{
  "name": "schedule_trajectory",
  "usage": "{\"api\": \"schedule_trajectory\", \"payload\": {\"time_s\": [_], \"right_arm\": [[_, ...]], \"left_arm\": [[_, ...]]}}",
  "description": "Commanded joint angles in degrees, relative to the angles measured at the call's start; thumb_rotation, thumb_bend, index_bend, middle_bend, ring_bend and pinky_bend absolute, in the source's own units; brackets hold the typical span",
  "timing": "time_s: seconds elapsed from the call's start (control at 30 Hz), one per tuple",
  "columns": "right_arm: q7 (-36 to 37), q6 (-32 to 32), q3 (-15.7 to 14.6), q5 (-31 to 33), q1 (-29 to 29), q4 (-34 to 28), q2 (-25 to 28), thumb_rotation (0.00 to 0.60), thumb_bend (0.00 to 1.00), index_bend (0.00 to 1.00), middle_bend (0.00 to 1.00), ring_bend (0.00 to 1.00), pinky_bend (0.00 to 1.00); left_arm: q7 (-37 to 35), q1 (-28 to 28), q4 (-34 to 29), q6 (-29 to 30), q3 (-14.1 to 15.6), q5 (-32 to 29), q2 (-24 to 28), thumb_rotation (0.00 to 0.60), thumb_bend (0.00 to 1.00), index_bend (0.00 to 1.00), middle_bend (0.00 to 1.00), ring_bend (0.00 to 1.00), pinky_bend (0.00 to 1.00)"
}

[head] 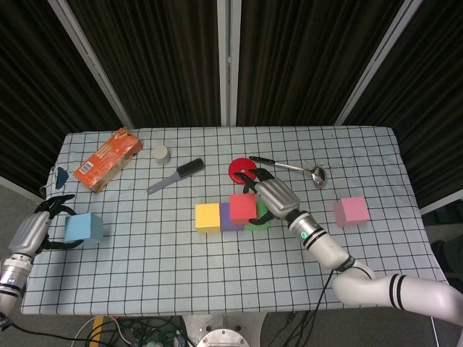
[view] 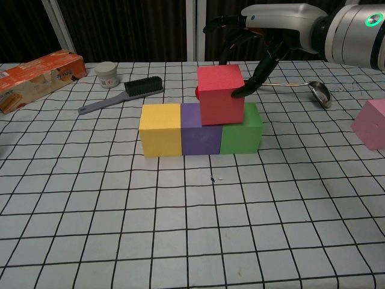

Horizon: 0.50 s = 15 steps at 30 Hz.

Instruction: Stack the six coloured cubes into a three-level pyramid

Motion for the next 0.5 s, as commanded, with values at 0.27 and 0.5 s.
{"api": "schedule_trajectory", "payload": {"time_s": [0.27, 0.5], "right_arm": [[4.0, -1.5, 0.1, -2.9, 0.2, 1.9, -0.5, 0.600, 0.11, 0.00, 0.41, 0.00, 0.00], [4.7, -1.6, -0.3, -4.0, 0.4, 3.3, -1.0, 0.600, 0.11, 0.00, 0.41, 0.00, 0.00]], "left_arm": [[-0.5, 0.1, 0.6, -0.2, 0.0, -0.1, -0.2, 0.600, 0.09, 0.13, 0.40, 0.08, 0.08], [-0.7, 0.0, 0.8, -0.4, 0.1, 0.0, -0.3, 0.600, 0.09, 0.13, 0.40, 0.08, 0.08]]}}
